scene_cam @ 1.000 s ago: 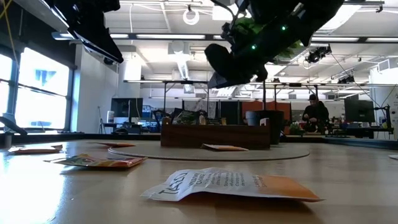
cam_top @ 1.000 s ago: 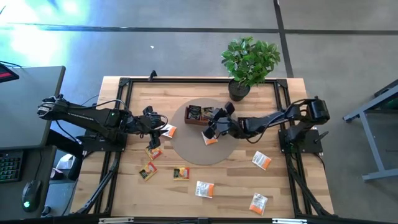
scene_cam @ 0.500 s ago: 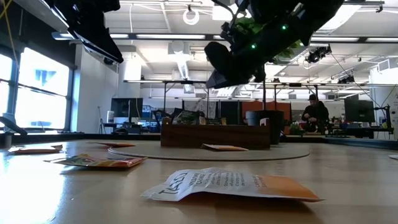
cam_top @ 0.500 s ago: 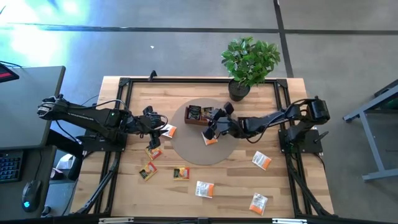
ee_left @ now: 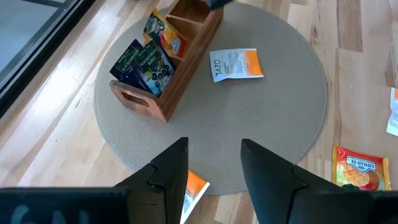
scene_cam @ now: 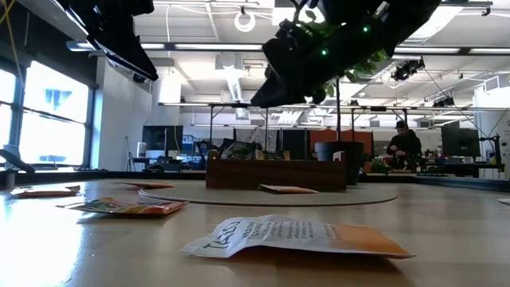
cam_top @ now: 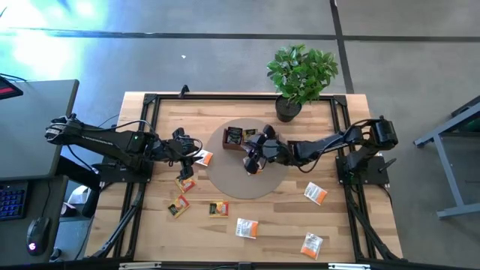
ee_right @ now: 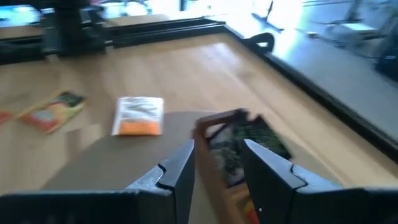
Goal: Pick & Place Tea
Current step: Put the orange tea bag into the middle area of the wooden organizer
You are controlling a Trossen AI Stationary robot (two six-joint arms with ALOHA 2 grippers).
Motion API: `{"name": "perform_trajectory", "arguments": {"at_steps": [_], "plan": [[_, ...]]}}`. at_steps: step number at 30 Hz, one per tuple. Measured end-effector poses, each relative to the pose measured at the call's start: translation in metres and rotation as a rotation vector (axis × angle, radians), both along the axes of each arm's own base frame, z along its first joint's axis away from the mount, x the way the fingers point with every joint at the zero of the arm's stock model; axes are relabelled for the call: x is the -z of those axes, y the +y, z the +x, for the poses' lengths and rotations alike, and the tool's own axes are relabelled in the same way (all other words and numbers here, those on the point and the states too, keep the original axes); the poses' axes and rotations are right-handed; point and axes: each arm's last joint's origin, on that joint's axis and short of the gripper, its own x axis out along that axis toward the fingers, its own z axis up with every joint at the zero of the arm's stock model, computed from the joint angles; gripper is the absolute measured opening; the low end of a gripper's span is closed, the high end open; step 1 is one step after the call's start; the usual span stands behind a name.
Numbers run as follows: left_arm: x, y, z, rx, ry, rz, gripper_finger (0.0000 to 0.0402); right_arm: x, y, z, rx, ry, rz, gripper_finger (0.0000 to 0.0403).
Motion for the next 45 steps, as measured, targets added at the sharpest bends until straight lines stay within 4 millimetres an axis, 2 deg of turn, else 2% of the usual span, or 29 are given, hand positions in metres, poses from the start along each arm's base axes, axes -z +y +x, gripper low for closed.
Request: {"name": "perform_trajectory", "arguments": {"at_steps": [9, 21, 36, 45], "plan": [[0.0, 0.0, 0.0, 0.0, 0.0, 0.0, 0.0145, 0.0, 0.01, 0.002, -0.27, 0.001, 0.097, 0.0129], [0.0, 0.0, 0.0, 0.0, 0.0, 0.0, 0.0145, 0.0, 0.022, 0.002, -0.3, 0.002, 0.096, 0.0129], [0.0, 0.0, 0.0, 0.0, 0.0, 0.0, 0.0145, 0.0, 0.023, 0.002, -0.308, -0.004, 0.129, 0.0129], [0.0, 0.0, 0.0, 0.0, 0.0, 0.0, 0.0145, 0.001, 0.031, 0.001, -0.335, 0.0, 0.124, 0.0129]]}}
